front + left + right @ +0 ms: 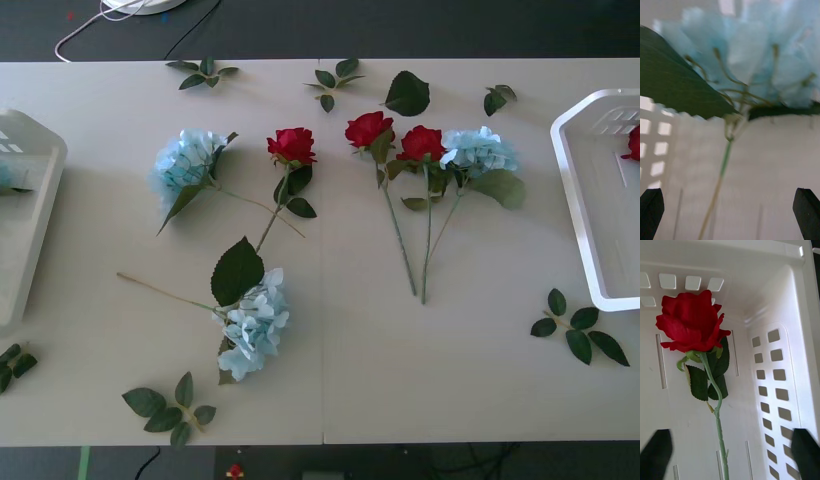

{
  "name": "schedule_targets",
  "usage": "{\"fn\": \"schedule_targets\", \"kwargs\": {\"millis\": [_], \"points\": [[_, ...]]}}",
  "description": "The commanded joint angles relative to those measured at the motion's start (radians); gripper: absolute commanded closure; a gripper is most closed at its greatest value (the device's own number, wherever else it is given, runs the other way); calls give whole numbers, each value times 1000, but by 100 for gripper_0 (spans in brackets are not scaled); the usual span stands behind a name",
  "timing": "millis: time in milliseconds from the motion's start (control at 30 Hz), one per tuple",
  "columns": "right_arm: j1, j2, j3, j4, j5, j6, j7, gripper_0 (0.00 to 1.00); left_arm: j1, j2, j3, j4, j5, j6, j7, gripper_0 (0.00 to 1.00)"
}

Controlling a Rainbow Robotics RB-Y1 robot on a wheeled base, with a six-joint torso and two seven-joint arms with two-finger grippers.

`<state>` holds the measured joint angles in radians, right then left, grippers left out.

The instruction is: Place the red flowers into the right box and the blue flowers into the left box. If a person shows an open palm, hand one flower to the person first, then continue sorting.

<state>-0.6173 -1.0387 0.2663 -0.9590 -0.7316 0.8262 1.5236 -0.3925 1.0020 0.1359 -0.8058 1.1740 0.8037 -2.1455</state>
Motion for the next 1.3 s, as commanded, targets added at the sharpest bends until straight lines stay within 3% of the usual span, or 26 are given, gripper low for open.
{"fn": "schedule_targets", "kwargs": {"millis": [33,233,433,633,833,967,1100,1300], "points": [[-30,-15,1,-1,-60,28,-16,0,-120,56,151,-16,-109,183,-2,0],[39,-101,-27,-139,-235,140,-69,0,-272,93,234,-18,-215,462,35,0],[220,-136,-179,-414,-347,254,-253,0,-467,102,194,-16,-241,743,303,0],[360,-135,-240,-702,-359,294,-540,0,-589,70,74,-16,-100,851,651,0],[380,-87,-237,-909,-308,381,-795,0,-631,15,-125,-75,52,812,863,0],[361,-37,-193,-1001,-246,422,-918,0,-634,10,-340,-223,131,700,1052,0],[275,14,-50,-1020,-114,436,-1027,0,-658,10,-573,-391,131,552,1267,0],[139,112,146,-937,72,438,-1142,0,-707,-2,-848,-520,128,336,1475,0]]}}
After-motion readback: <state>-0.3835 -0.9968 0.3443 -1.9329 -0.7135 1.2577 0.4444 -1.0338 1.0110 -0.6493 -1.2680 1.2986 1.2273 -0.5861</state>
